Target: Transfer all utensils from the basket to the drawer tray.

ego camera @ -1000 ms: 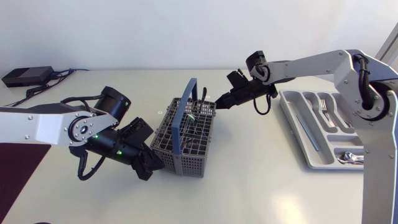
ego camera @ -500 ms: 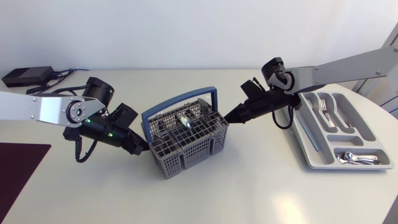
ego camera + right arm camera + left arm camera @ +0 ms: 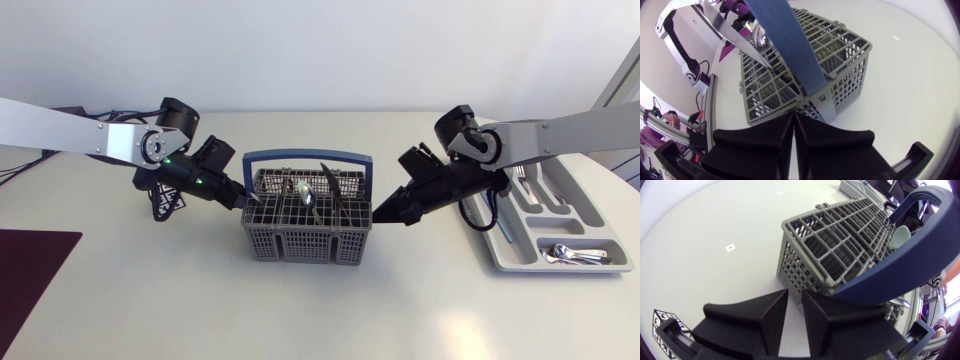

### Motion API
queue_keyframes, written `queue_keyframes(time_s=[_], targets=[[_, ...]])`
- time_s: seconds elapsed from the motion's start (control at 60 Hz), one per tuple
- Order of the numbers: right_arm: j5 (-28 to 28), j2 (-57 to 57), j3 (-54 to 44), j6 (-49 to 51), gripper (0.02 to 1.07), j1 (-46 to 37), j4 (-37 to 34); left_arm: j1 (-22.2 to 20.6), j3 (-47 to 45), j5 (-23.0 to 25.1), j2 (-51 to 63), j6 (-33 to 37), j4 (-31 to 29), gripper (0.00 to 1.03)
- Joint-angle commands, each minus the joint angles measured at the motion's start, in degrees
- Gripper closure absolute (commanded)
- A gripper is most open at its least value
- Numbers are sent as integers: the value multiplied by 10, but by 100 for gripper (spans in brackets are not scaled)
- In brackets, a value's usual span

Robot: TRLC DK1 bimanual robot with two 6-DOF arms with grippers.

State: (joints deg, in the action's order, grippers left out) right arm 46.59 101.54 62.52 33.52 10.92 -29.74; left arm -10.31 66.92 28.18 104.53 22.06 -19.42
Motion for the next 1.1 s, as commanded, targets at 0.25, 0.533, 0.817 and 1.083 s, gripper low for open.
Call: queue_keyframes(time_s=[0.25, 0.533, 0.817, 1.083], targets=[[-85, -84, -65, -13, 63, 5, 79, 34, -74, 26, -156, 11, -12, 72], [-96, -145, -105, 16, 47, -3, 74, 10, -115, 15, -310, 105, -78, 66], [-98, -180, -125, 37, 44, -3, 57, -94, -120, -104, -345, 228, -89, 58], [-100, -196, -130, 49, 44, 1, 42, -185, -113, -250, -332, 403, -88, 59]])
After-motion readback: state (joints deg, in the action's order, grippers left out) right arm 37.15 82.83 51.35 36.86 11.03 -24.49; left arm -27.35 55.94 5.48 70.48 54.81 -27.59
